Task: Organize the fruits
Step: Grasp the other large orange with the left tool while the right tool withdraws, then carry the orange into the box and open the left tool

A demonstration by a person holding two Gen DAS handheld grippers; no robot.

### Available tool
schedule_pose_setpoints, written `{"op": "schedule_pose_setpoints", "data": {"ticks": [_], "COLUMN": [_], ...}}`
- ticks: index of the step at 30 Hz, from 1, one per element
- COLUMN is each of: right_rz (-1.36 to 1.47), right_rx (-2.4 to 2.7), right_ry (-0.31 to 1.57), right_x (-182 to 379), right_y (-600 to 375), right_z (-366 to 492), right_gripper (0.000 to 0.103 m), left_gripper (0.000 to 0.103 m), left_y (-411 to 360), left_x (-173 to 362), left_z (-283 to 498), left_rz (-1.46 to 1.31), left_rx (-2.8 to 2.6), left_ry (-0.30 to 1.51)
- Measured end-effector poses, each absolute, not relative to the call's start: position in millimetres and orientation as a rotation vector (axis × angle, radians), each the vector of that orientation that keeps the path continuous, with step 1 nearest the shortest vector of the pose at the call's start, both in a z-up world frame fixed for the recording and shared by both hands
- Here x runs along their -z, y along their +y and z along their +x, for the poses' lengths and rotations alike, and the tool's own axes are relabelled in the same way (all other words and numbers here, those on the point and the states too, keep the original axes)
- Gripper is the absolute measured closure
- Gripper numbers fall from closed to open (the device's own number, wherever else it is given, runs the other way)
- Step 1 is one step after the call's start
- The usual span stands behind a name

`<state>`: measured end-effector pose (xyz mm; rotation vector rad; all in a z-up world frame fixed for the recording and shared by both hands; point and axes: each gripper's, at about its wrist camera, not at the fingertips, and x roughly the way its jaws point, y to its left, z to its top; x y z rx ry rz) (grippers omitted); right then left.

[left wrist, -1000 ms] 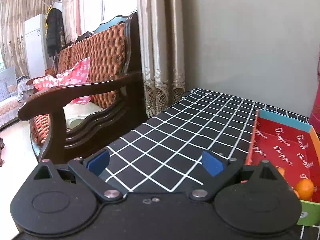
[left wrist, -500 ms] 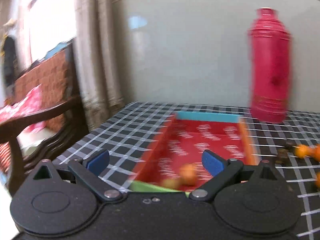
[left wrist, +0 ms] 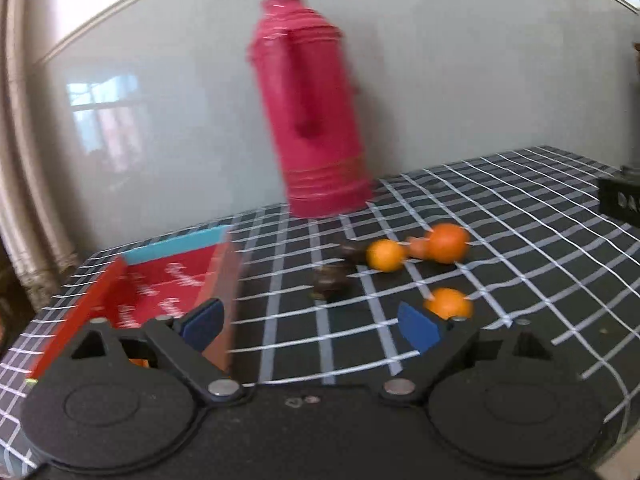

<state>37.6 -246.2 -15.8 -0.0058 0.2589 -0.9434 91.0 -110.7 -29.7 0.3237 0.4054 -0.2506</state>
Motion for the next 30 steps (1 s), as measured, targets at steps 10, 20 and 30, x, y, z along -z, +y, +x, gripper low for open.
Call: {"op": "schedule_pose_setpoints", "data": {"ticks": [10,20,30], "right_rz": [-0.012,-0.005,0.003], "right_rx": [0.954,0.912,0.889], "right_ry": [0.266,0.3,0.308], "right_x": [17,21,21], "right_y": [-267,-272,-275], "right_z": [27,31,33], "right_gripper": [0.0,0.0,0.0], "left_gripper": [0.039,0.051,0.082], "left_y": [-147,-162,-166], "left_x": [50,63,66], "left_z": [98,122,121], "left_rz": [0.324,0.231,0.212], "left_rx": [0.357,0.412,0.442], "left_ry": [0.466,0.575,0.57]}}
